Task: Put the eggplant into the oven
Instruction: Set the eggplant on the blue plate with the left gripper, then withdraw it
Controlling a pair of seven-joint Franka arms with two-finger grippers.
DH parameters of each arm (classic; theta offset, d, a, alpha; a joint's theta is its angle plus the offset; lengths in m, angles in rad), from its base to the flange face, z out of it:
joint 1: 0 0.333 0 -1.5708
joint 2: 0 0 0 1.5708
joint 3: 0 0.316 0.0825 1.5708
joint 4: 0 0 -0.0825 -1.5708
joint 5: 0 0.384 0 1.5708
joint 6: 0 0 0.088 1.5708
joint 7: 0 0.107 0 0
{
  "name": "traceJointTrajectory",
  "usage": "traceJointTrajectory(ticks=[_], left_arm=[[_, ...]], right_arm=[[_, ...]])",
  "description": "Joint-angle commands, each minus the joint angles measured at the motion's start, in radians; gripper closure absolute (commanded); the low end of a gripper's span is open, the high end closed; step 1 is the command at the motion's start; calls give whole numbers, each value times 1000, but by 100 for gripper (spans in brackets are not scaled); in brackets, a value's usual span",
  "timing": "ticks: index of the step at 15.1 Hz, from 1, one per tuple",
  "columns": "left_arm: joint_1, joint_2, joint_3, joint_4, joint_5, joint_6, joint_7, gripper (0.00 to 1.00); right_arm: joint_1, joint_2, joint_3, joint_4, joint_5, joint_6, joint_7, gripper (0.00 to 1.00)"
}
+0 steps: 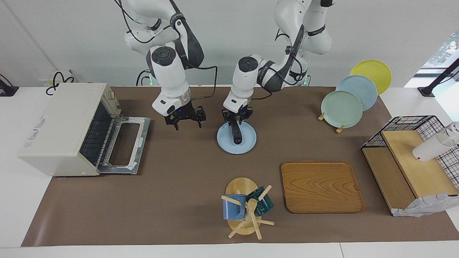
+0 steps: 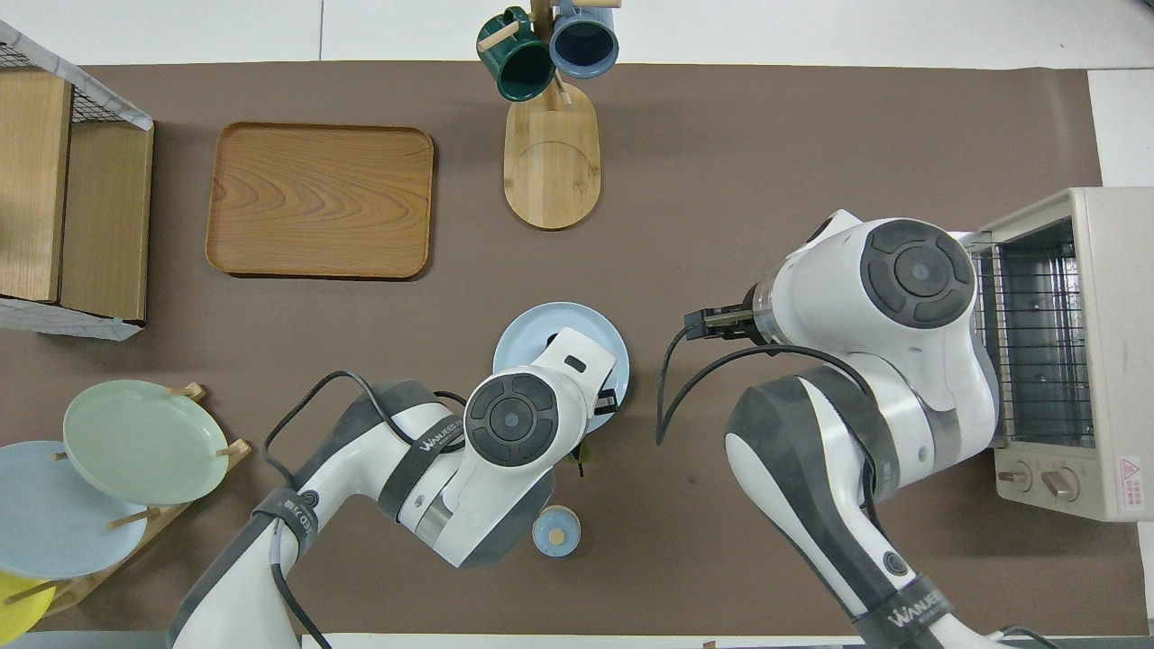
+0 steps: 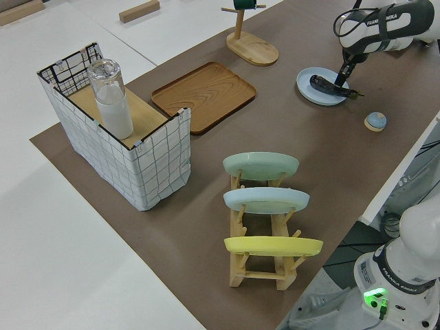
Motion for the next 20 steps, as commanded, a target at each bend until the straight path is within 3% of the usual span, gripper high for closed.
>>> traceJointTrajectory(ticks=[1,4,9,13,18,20], left_arm=[[73,-30,7,37,-14,-54,88,0],[184,-33,11,113,-14,-170,220,0],[395,-26,15,192,-14,-239,455,0],[555,-20,15,242,-12,-311,671,0],[638,-32,27,332,0,-430,789,0],[644,-49,28,389,15,-530,786,0]], right_arm=[[64,73,6,101,17,-24,136,0],[143,112,4,153,0,-23,193,0],[202,175,4,213,-17,-23,293,0],[280,298,6,334,-95,-31,440,0],[383,488,4,575,-133,-40,567,0],[421,514,6,637,-135,-42,595,0]])
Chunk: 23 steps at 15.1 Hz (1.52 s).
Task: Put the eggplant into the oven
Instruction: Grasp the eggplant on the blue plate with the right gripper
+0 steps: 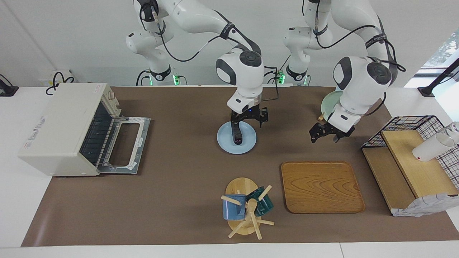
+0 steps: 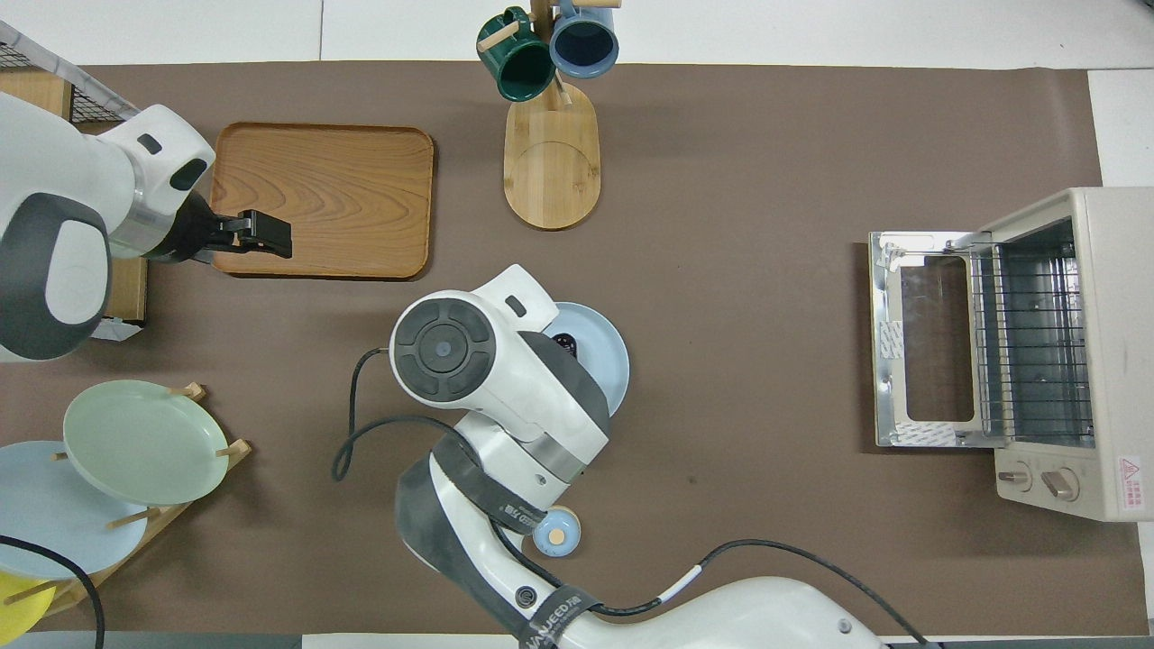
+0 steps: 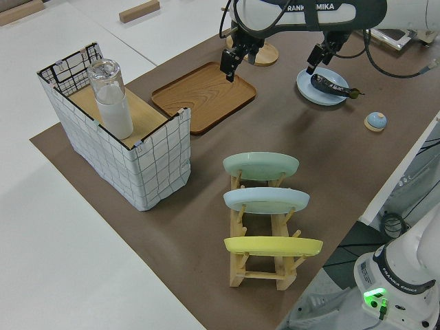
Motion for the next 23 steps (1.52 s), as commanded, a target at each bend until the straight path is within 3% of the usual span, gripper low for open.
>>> traceJointTrajectory(ticks=[1,5,8,11,16,19,23], left_arm=[[8,-28,0,77,51,-143,15,0],[20,-127,2,78,89,-263,6,0],[34,-198,-1,49,102,-311,9,0],[34,-232,-4,40,102,-364,14,0],[39,-223,-17,44,102,-352,32,0],[98,-189,-64,103,94,-365,34,0],[100,-203,-67,94,99,-351,63,0]], right_arm=[[38,66,2,133,-19,-22,46,0],[113,195,-6,219,-51,3,69,0],[105,207,2,202,-175,-20,39,0],[104,203,2,208,-189,-110,-10,15],[96,190,2,153,-195,-126,0,35],[87,172,0,120,-192,-135,5,35],[39,146,2,81,-180,-113,11,36]])
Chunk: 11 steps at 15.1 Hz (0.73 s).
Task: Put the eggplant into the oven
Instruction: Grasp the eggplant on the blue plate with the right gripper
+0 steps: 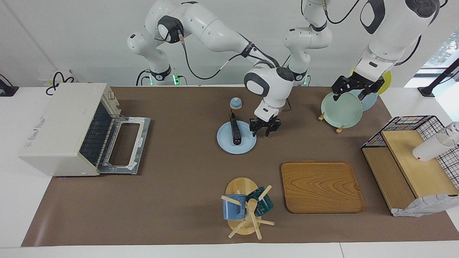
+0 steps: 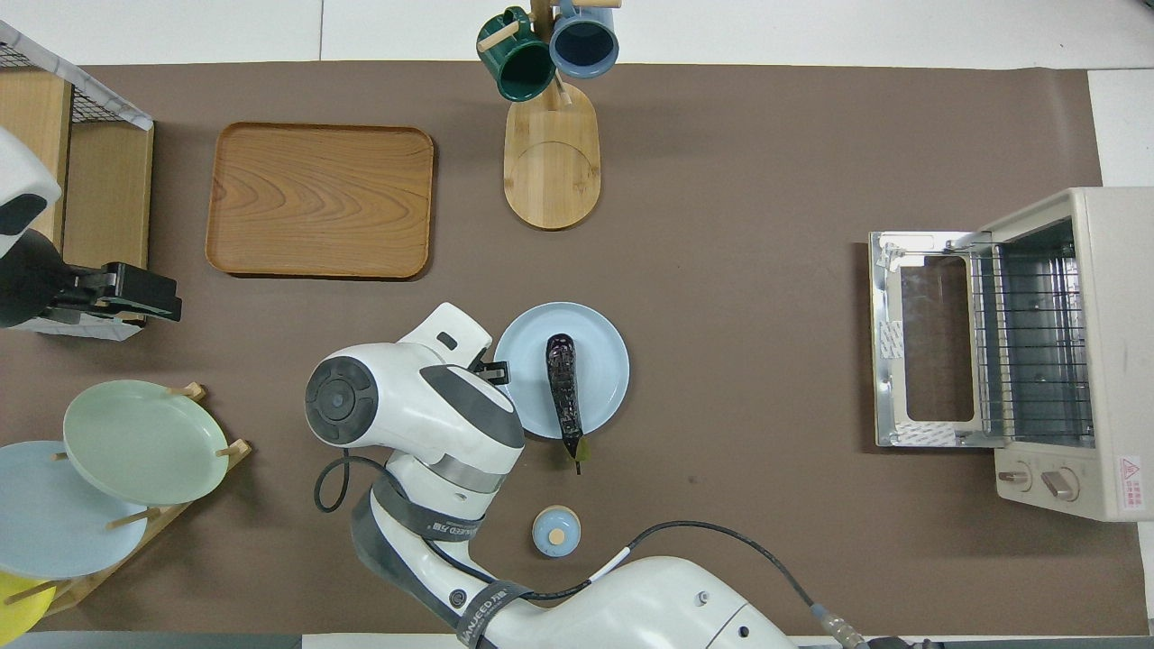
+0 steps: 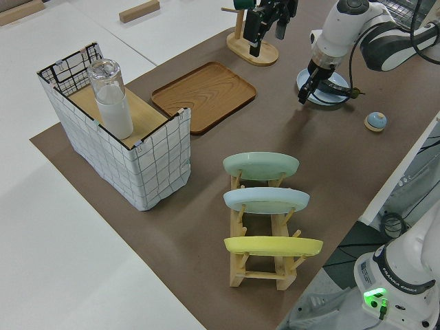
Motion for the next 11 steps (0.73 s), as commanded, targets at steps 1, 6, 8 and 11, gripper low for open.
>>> traceJointTrajectory(ticks=[1,6,8,11], left_arm=[[16,4,-16,9,19,24,52,0],[25,4,-17,8,19,26,53,0],[26,3,-16,6,19,26,49,0],[26,3,-11,6,19,24,41,0]], right_arm=[[-25,-41,10,-69,0,37,4,38],[-28,-61,10,-133,0,98,16,72],[-31,-61,10,-142,2,129,16,90],[-33,-61,10,-162,22,172,18,100]])
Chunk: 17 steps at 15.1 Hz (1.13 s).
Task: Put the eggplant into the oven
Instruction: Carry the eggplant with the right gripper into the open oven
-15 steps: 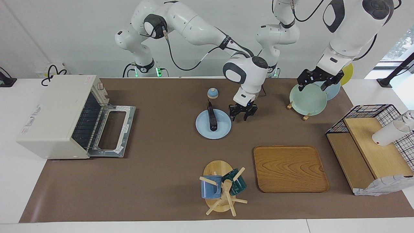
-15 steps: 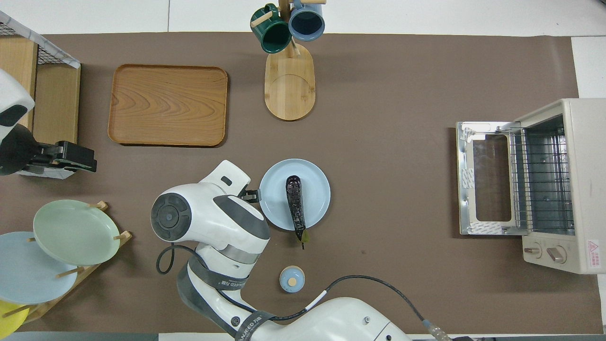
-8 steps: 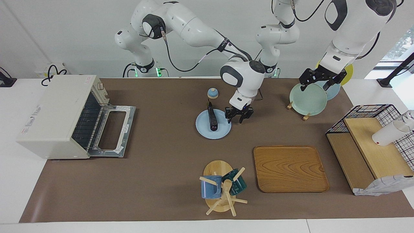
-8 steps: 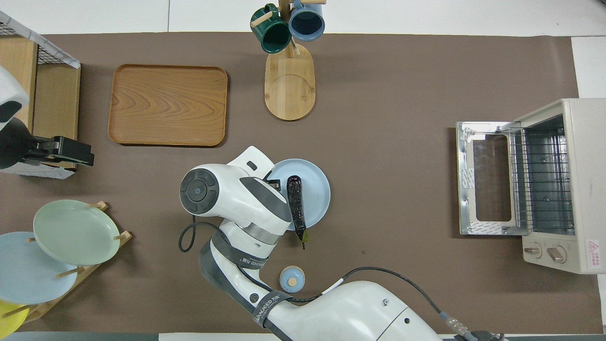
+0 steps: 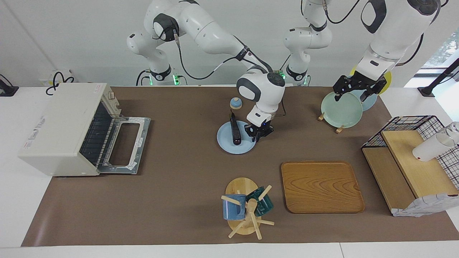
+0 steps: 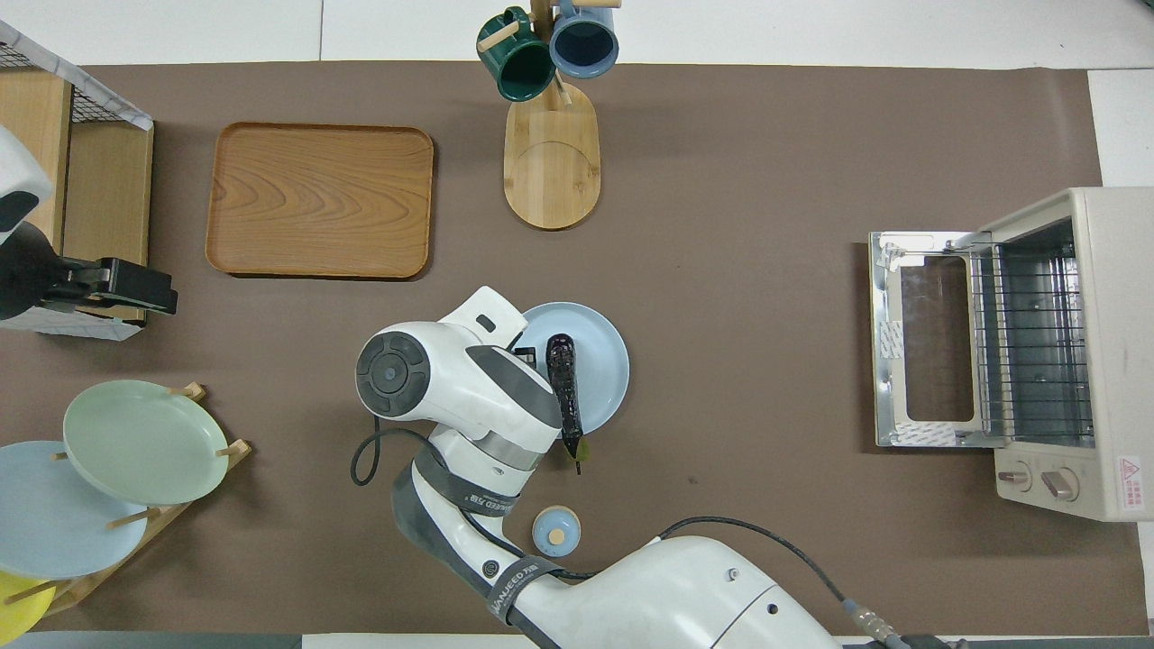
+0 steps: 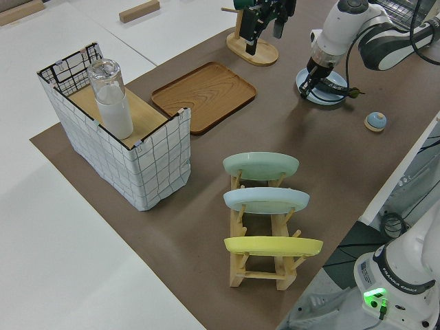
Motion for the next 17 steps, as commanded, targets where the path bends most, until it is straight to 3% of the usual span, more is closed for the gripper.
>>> traceJointTrajectory(ticks=[1,4,12,14,17], left_arm=[[14,3,-7,6,19,3,6,0],[16,4,-7,6,19,3,6,0],[40,3,-14,8,19,2,9,0],[40,3,-11,8,19,3,8,0],[40,1,-8,8,19,3,6,0]], right_arm=[[-12,-27,9,-56,36,48,12,100],[-12,-34,6,-47,35,8,12,100],[-90,-188,-4,-70,6,-233,-71,100],[-133,-257,-4,-146,-5,-233,-134,100],[-240,-430,-4,-358,-14,-187,-290,100]])
